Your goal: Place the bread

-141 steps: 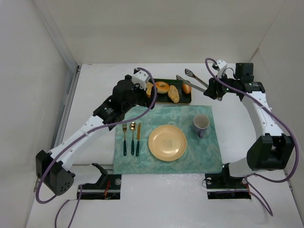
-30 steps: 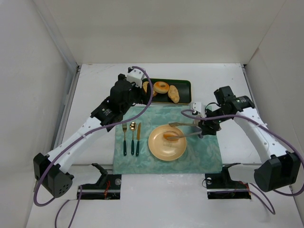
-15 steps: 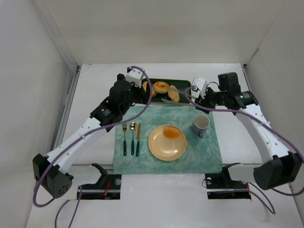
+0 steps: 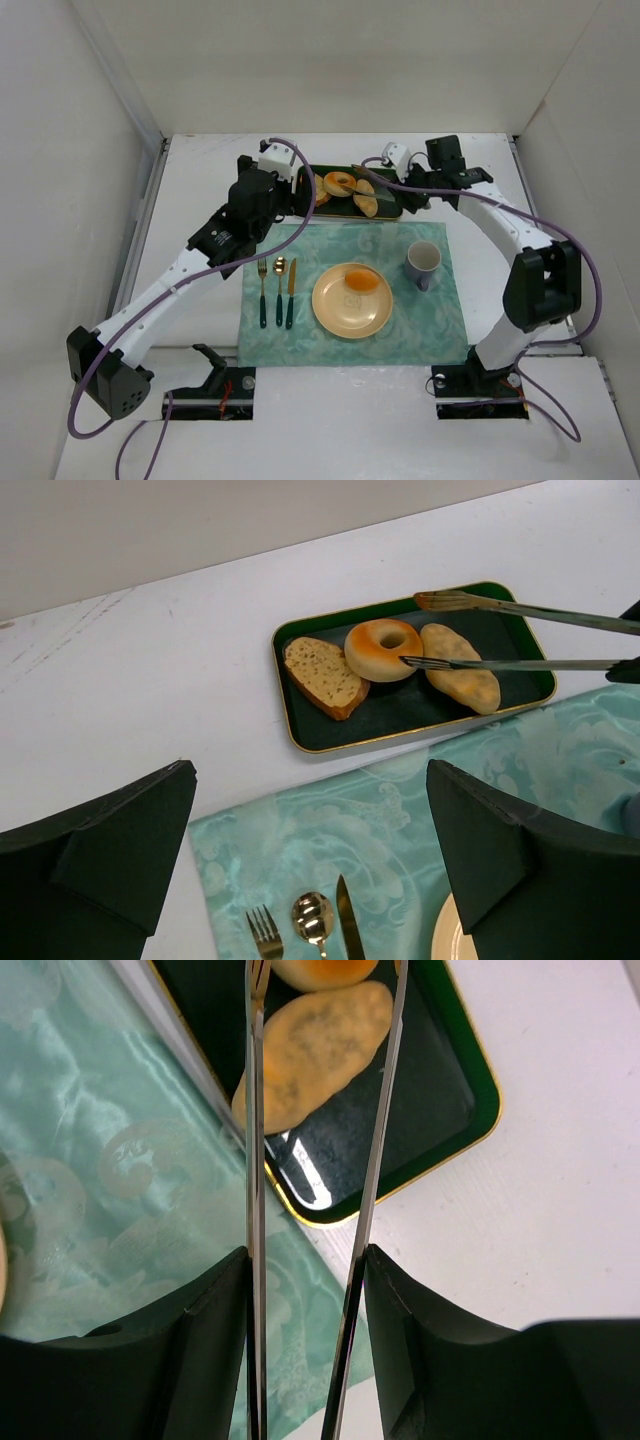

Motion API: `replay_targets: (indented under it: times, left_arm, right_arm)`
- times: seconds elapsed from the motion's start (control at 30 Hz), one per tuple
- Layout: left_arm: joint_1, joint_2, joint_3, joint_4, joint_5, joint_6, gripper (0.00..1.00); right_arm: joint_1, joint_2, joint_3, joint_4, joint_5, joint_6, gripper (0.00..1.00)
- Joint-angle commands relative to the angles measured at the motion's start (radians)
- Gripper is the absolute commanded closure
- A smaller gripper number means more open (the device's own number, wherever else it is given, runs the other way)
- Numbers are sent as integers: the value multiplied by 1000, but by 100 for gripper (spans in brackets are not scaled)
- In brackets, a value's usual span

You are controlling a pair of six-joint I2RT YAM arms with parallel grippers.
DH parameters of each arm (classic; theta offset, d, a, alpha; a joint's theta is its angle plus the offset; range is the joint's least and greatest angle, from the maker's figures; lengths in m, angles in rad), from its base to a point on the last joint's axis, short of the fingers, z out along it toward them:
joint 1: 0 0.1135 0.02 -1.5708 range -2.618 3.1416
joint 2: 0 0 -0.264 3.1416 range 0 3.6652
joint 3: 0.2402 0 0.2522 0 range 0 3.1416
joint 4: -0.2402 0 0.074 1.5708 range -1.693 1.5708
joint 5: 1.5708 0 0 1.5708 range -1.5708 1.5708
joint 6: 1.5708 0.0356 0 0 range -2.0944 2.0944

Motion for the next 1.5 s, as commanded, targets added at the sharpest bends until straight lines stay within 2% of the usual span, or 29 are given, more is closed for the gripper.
replay_targets:
  times: [0.0,0.23,0.97,1.13,1.37,1.4,1.47]
  left_arm:
    - [-1,-34,16,22,-20,-5,0]
    - [-1,-24,16,22,-1,-5,0]
    - [-1,-15,16,22,-1,-5,0]
    - [-1,-15,16,22,-1,-5,0]
    - [-1,-15,16,22,-1,-5,0]
    - [-1,-24,16,22,-1,-5,0]
    - [-1,-24,16,22,-1,-5,0]
  right_arm:
    - [16,3,70,93,3,18,48]
    - [48,73,103,78,12,18,48]
    - [116,116,73,55,52,9,49]
    - [125,138,63,87,93,29,58]
    - [125,117,42,121,133,49,78]
    - [125,100,42,121,133,49,84]
    - [125,79,22,121,119,60,87]
